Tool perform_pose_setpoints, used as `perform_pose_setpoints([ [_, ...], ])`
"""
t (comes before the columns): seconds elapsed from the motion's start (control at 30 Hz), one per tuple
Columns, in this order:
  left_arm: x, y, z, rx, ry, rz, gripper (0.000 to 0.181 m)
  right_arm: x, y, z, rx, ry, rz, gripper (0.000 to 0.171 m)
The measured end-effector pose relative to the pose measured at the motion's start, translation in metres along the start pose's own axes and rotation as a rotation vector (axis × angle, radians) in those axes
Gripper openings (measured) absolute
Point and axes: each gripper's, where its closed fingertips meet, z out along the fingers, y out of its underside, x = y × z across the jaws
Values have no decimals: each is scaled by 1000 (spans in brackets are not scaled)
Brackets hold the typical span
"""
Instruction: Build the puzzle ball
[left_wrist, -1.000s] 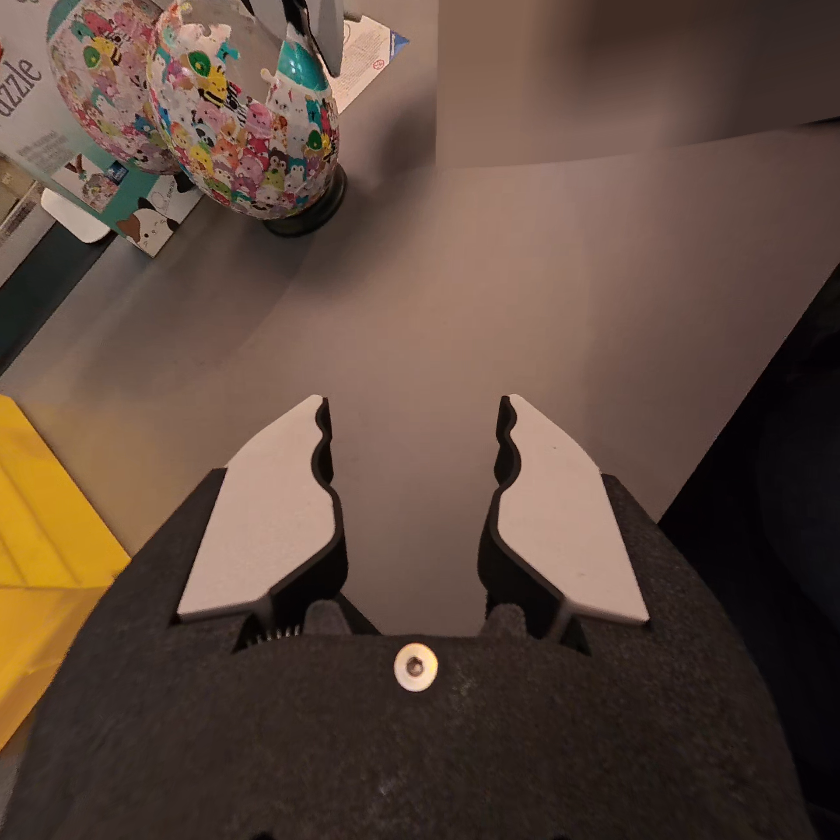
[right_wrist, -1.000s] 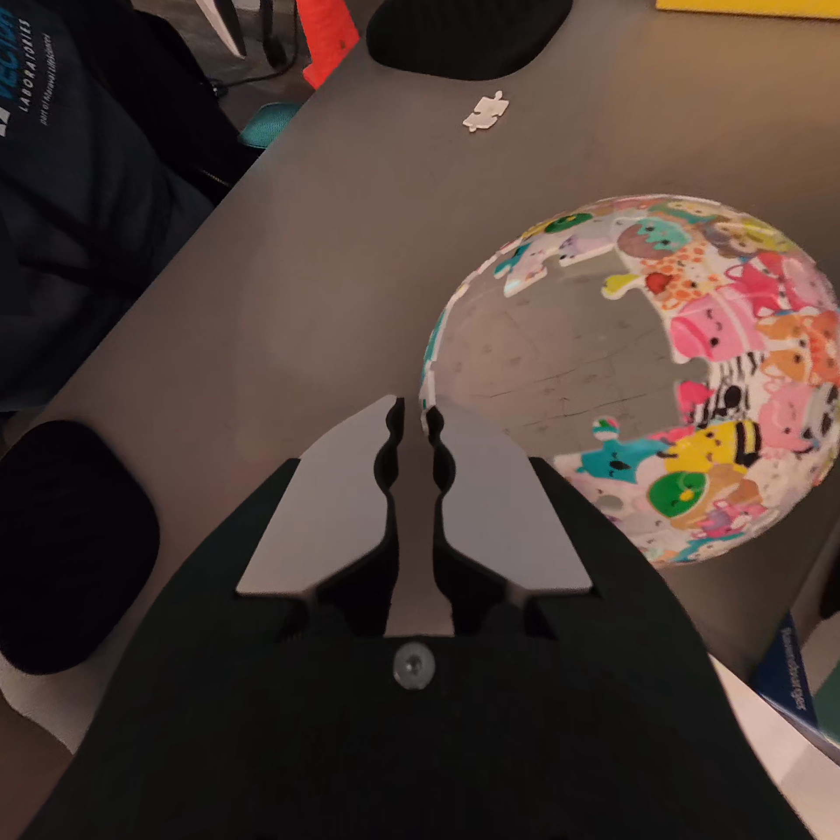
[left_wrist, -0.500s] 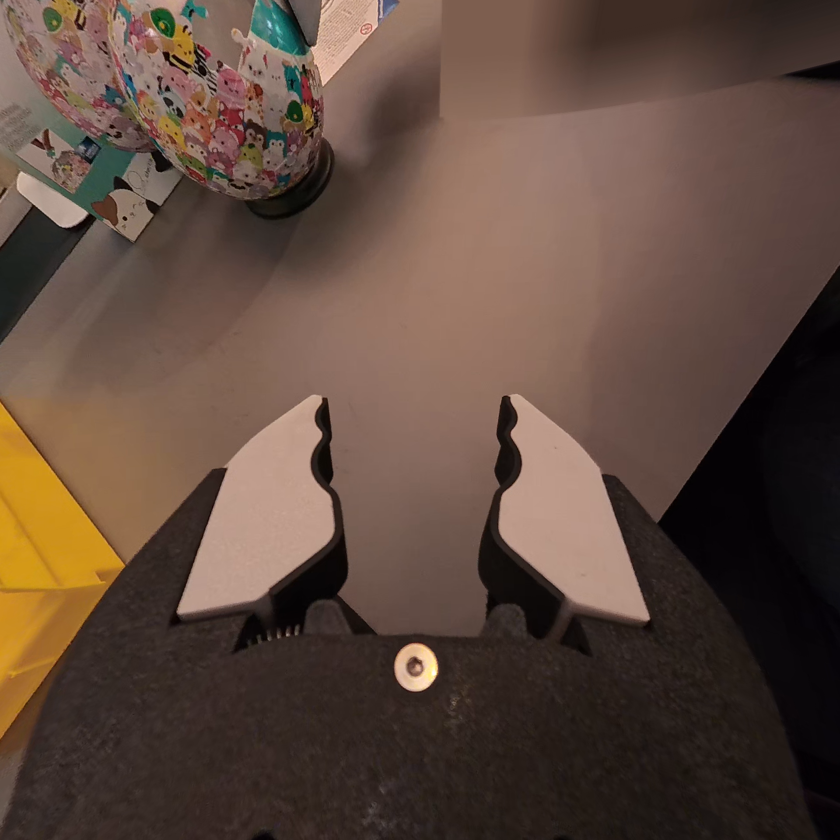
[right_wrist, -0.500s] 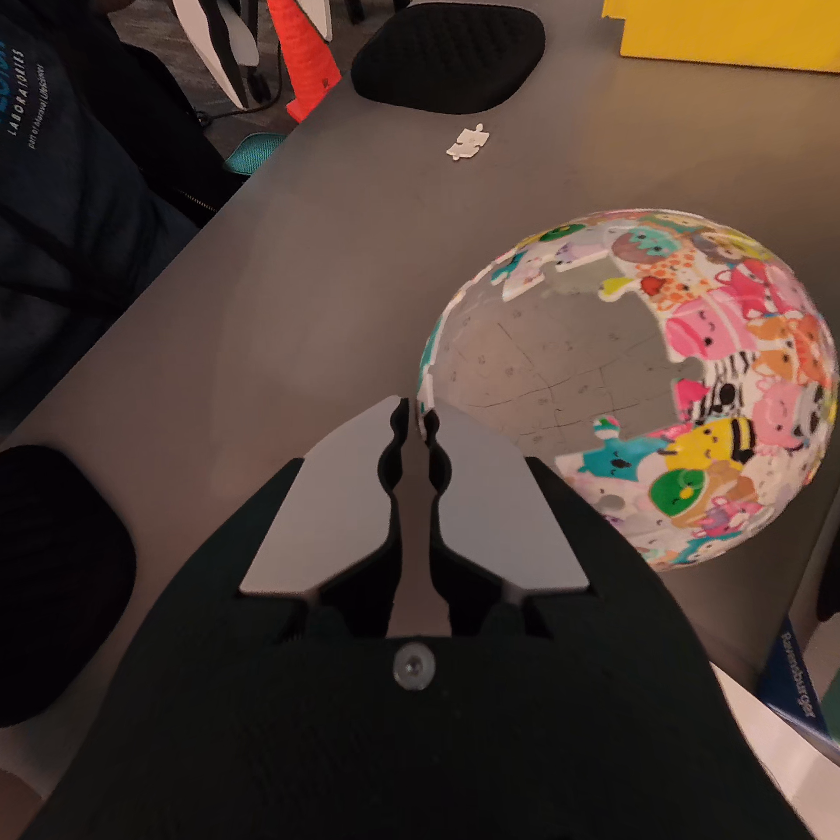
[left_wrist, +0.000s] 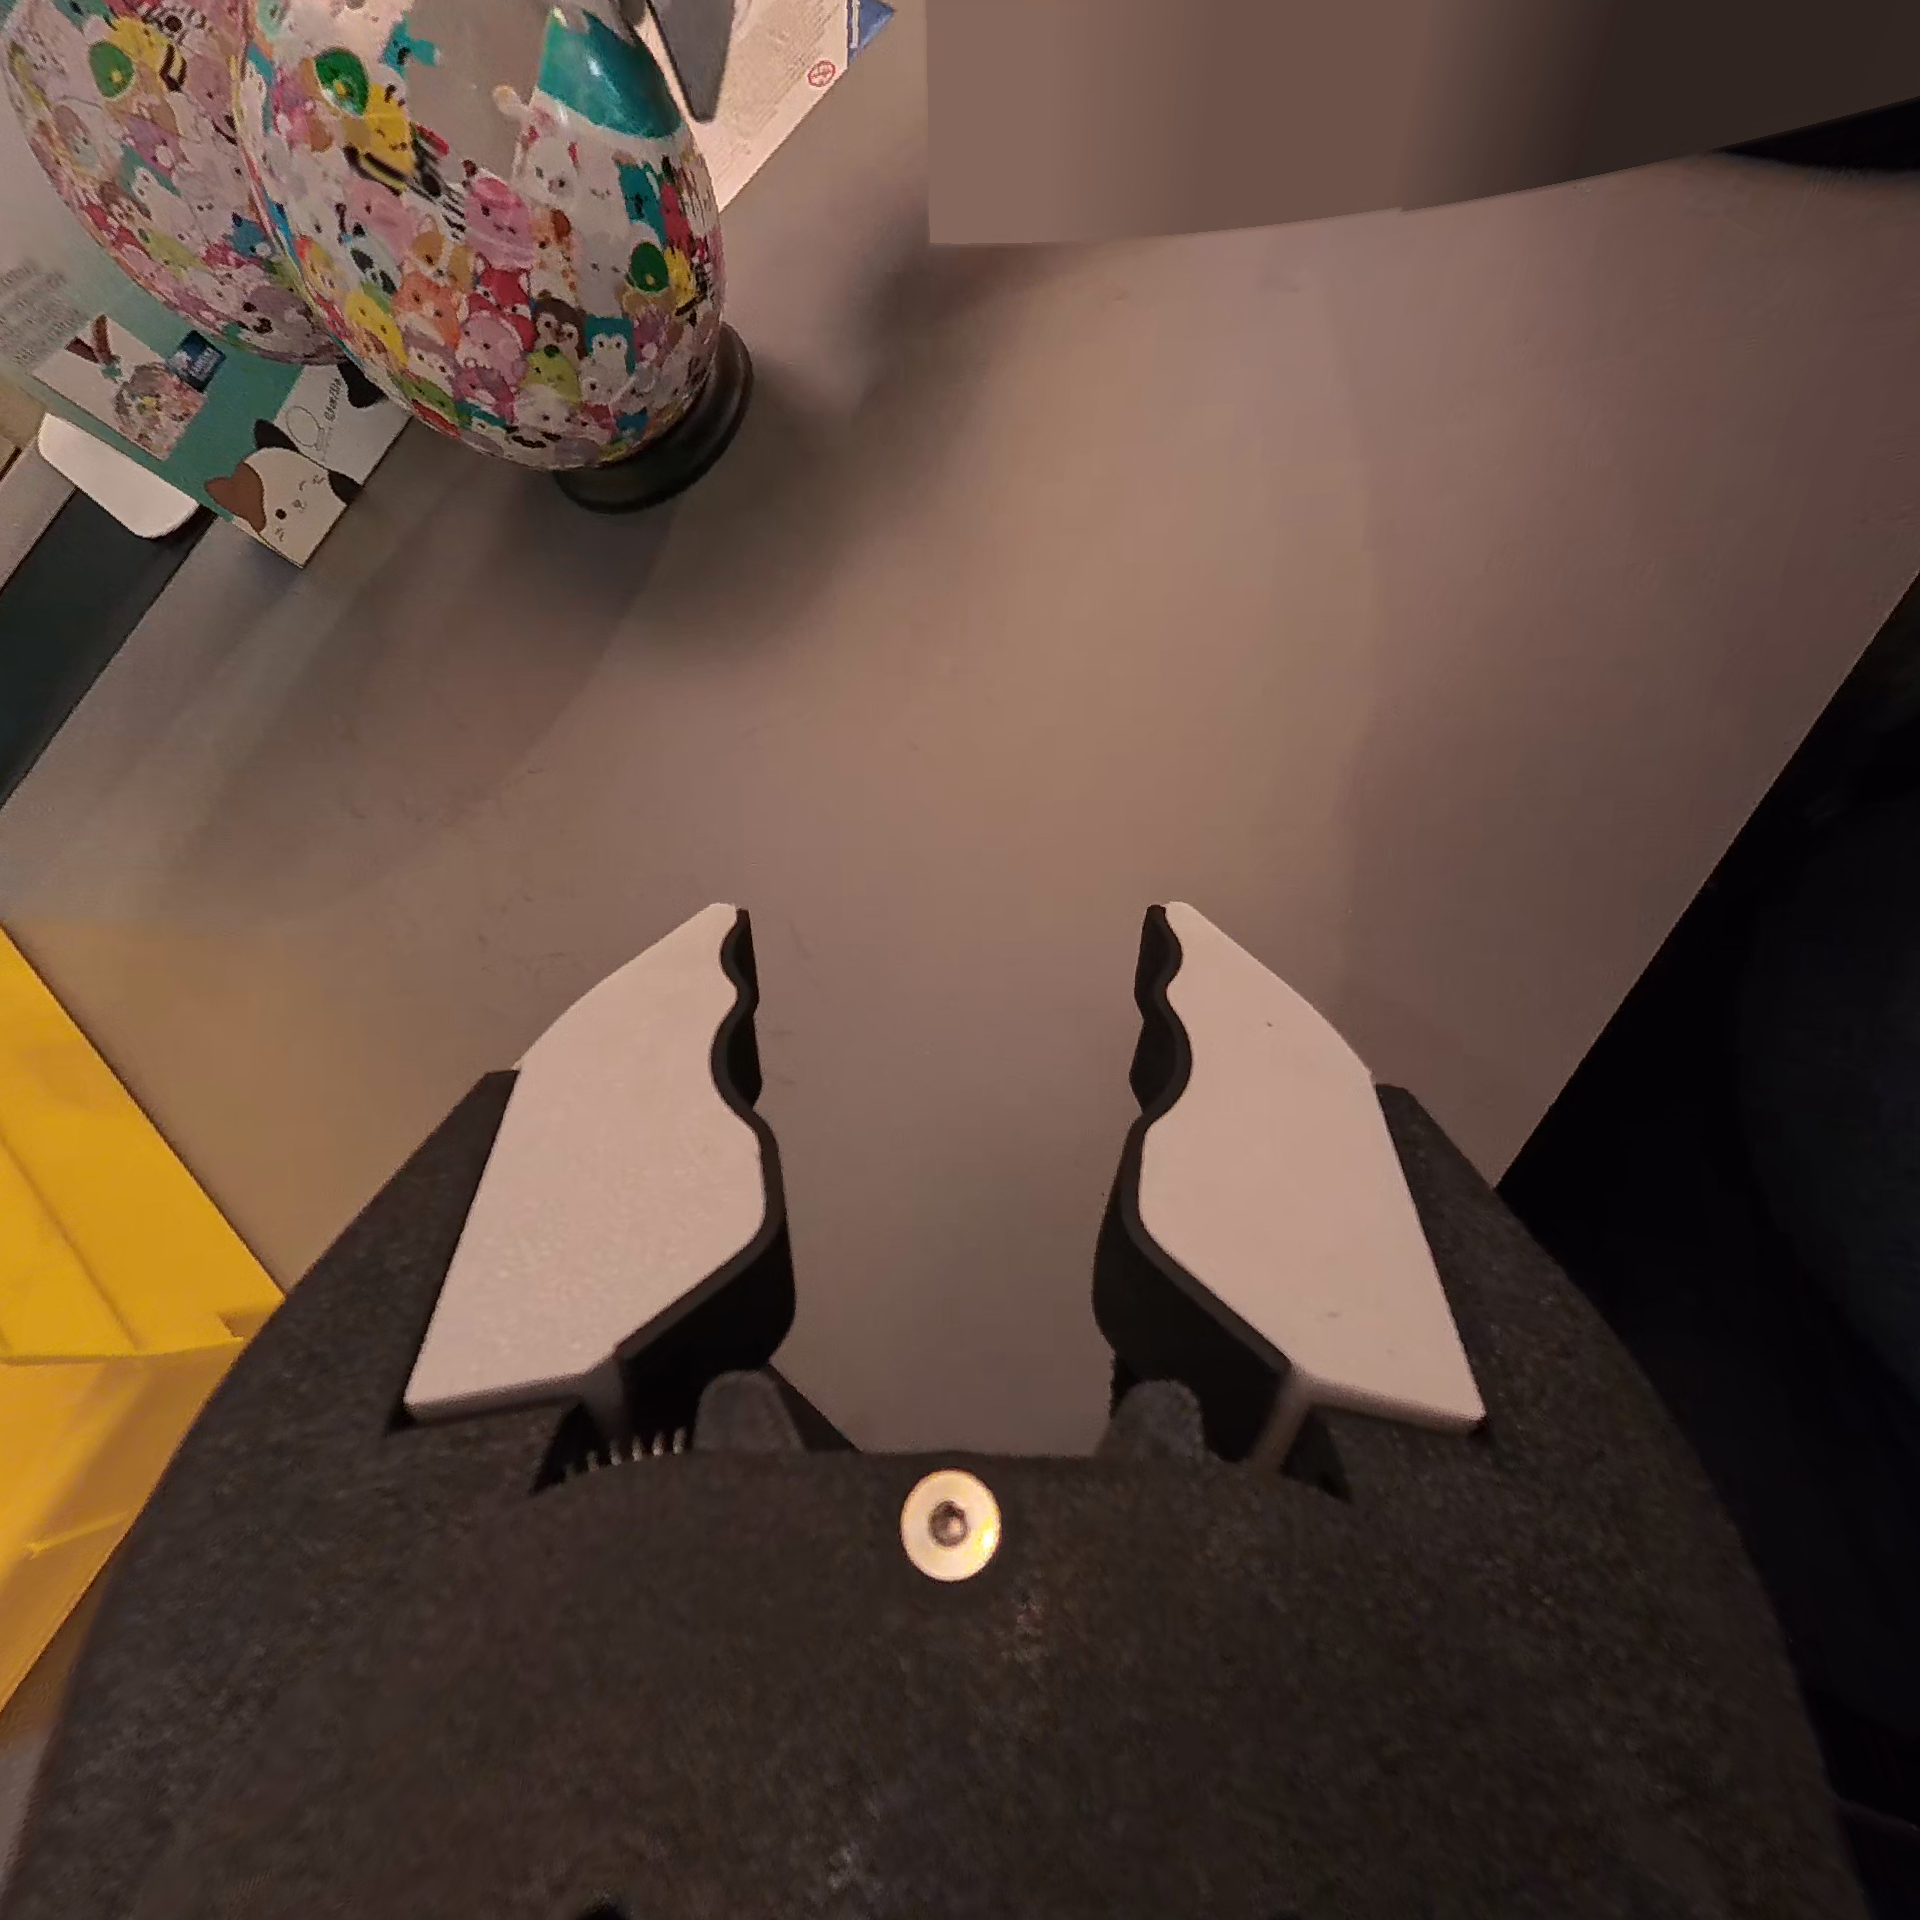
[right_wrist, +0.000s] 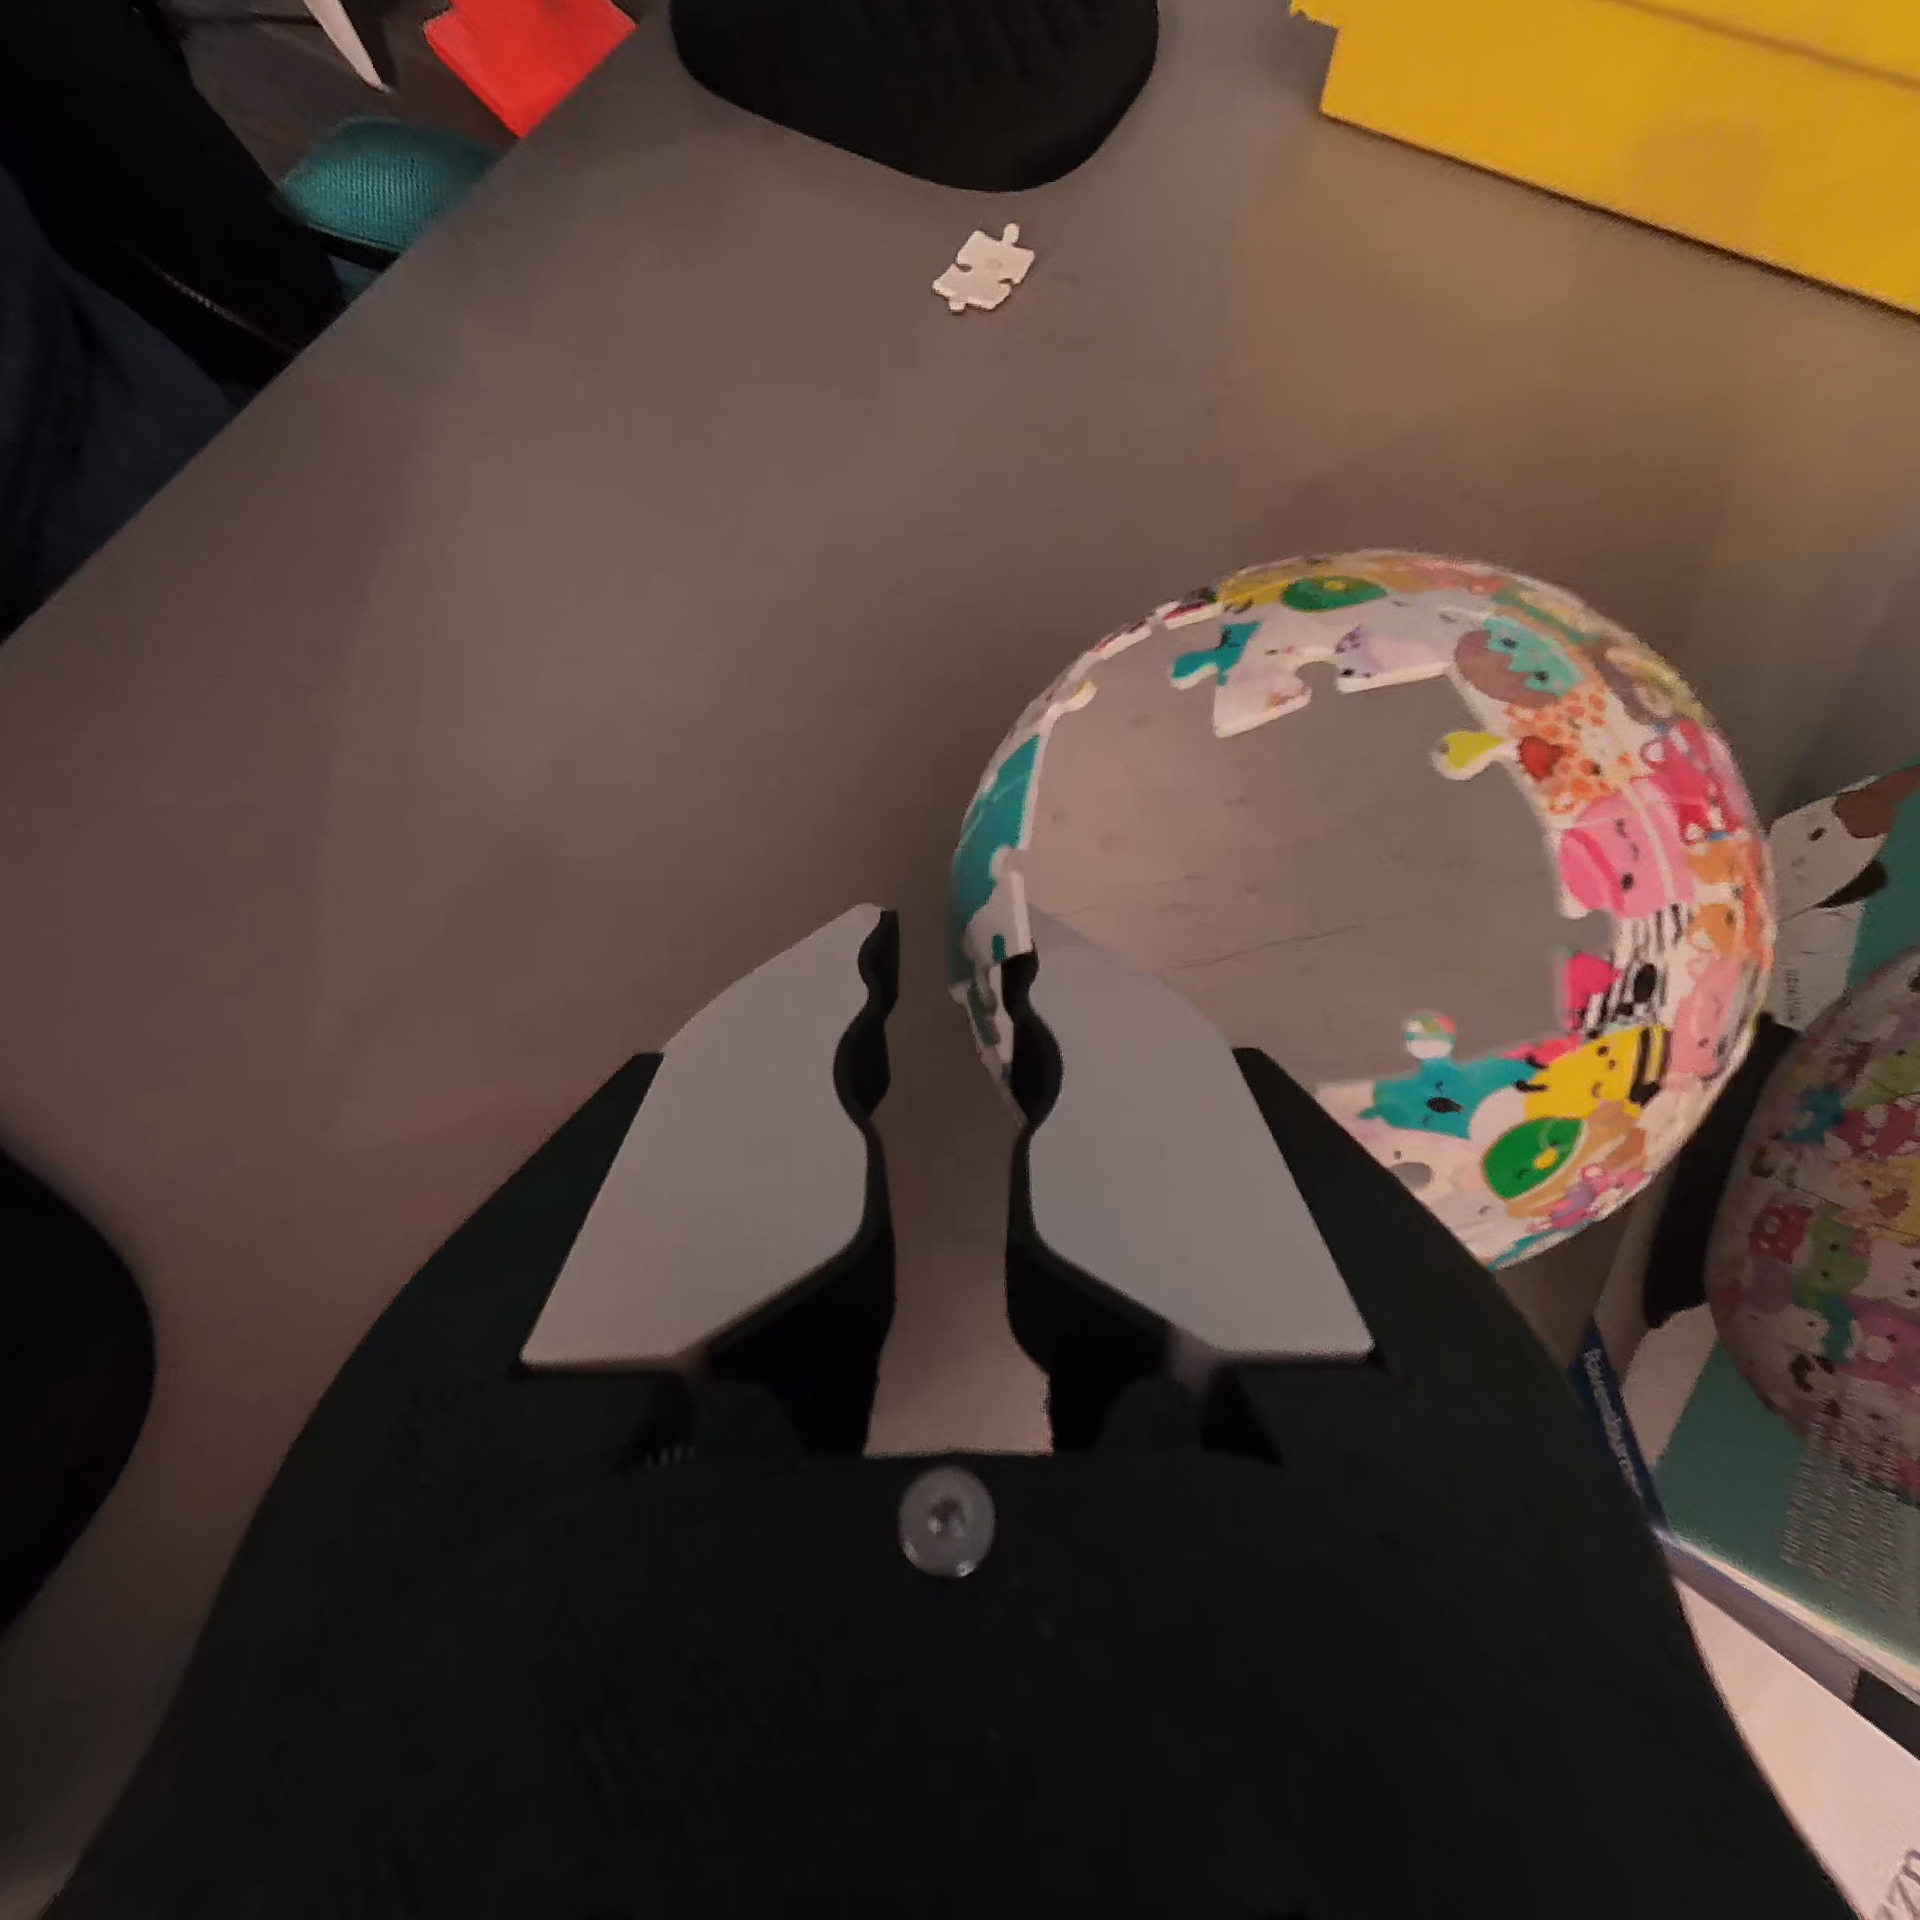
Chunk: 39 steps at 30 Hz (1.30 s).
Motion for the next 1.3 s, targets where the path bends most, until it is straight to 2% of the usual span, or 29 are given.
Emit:
perform_pose_setpoints([
  [0.33, 4, 4, 2, -7, 6, 6, 70, 6, 3, -6, -12, 106, -5, 24],
  [0.57, 6, 8, 5, -18, 2, 14, 70, 7, -7, -10, 91, 14, 150, 18],
  [0.7, 6, 11, 5, -34, -7, 32, 70, 5, -7, -7, 93, -46, 212, 9],
  [1.1, 8, 14, 5, -21, -7, 23, 69, 0, -7, -1, 51, -132, 256, 4],
  [1.2, 8, 12, 6, -3, 0, 15, 70, 0, -12, -4, 77, -103, 224, 21],
  [1.3, 5, 6, 7, 33, 13, 6, 71, 1, -16, -12, 100, -12, 131, 31],
])
